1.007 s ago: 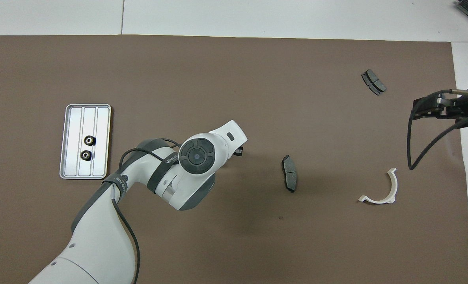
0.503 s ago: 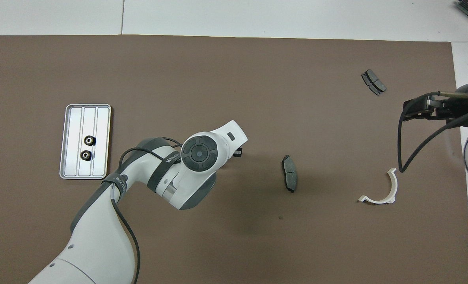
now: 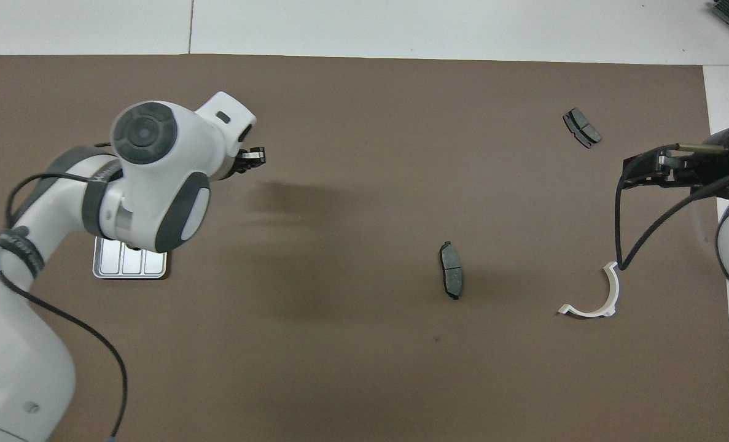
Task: Pick bearing gear from pile to tray
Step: 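Lower the third bearing into the tray and open the left gripper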
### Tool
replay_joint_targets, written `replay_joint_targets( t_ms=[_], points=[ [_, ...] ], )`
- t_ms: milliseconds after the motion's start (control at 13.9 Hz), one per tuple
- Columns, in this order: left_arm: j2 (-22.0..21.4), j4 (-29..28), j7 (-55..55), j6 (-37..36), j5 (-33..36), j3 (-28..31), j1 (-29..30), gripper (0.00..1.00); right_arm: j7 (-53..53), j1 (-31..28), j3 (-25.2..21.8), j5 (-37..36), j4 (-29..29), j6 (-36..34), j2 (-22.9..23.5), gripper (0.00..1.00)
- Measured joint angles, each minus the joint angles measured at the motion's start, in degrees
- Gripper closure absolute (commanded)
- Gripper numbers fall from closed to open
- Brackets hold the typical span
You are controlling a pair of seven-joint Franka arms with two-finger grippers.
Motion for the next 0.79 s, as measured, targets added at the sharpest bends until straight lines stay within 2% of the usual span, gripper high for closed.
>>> replay_joint_targets(
  t_ms=[144,432,503,575,647,719,791],
  points=[
    [-0.42,-1.41,9.36,-1.39,-0.14,0.03,4.84,0.95,0.00,0.00,0.00,0.00,-0.01,0.00,0.00,0.00],
    [-1.74,-6.47,27.48,-1.37,-0.28,0.13,13.84,0.77,0.00,0.01,0.00,0.00,-0.03,0.00,0.00,0.00],
    [-2.26,-7.90,30.32,-1.20,-0.29,0.15,15.33,0.62,0.00,0.01,0.00,0.00,-0.03,0.00,0.00,0.00],
    [-2.86,-9.35,32.13,-0.91,-0.29,0.15,16.36,0.32,0.00,0.01,0.00,0.00,-0.03,0.00,0.00,0.00],
    [-3.30,-10.33,32.75,-0.62,-0.29,0.13,16.63,0.07,0.00,0.01,0.00,0.00,-0.03,0.00,0.00,0.00],
    [-3.67,-10.98,32.89,-0.37,-0.29,0.01,16.62,0.00,0.00,0.01,0.00,0.00,-0.03,0.00,-0.01,0.00],
    [-3.96,-11.35,32.90,-0.23,-0.29,-0.21,16.54,0.00,0.00,0.01,0.00,0.00,-0.03,0.00,-0.01,0.00]
  ],
)
